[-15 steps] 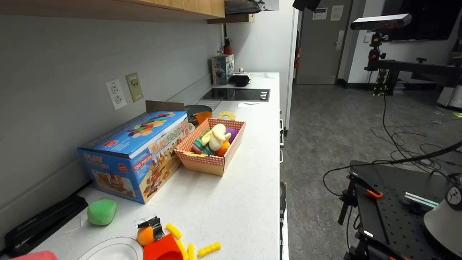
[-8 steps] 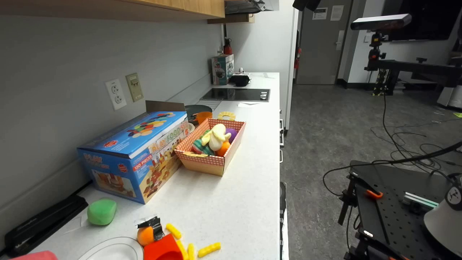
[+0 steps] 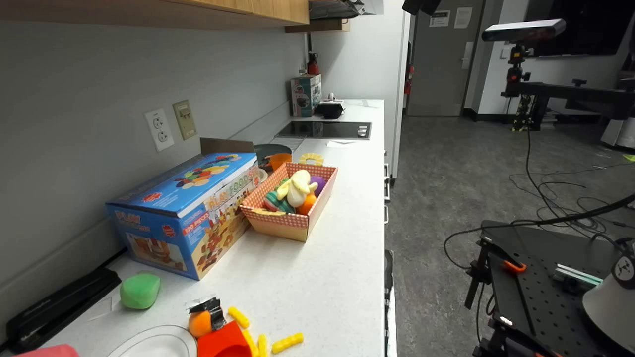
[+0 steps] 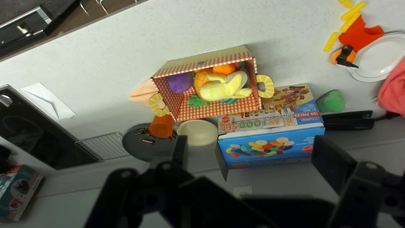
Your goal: Open the cupboard door
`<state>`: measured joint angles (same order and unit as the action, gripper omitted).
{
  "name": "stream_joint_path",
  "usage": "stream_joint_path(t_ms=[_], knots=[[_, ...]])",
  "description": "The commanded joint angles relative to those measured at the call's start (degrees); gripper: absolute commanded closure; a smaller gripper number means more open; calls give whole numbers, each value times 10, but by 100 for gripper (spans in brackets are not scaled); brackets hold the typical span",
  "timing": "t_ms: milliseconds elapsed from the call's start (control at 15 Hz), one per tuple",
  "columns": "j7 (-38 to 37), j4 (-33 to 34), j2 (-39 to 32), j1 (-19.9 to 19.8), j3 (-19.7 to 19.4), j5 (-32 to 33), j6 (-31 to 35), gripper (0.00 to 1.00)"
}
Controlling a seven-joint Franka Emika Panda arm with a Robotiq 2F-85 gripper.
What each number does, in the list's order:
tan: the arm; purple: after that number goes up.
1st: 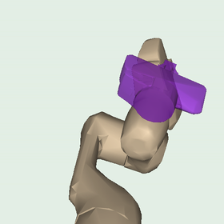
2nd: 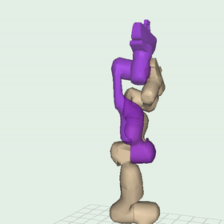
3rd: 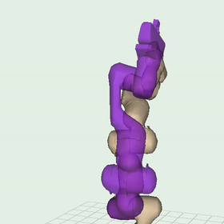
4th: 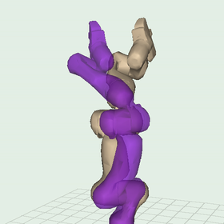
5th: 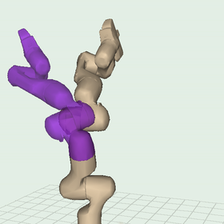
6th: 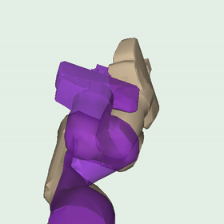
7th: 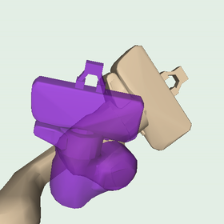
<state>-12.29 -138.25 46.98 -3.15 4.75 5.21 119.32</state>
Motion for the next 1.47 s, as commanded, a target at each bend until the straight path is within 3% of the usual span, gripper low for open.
stream_joint_path(t_ms=[0,600,867,1200,1267,1400], knots=[[1,2,-1,-2,1,-2,-1,0],[1,2,-1,-2,1,-2,-1,0],[5,51,-15,-16,-1,16,8,0],[-1,144,-85,-32,-9,34,47,0],[2,100,-41,-20,-9,24,33,0],[1,123,-66,-26,-10,27,43,0]])
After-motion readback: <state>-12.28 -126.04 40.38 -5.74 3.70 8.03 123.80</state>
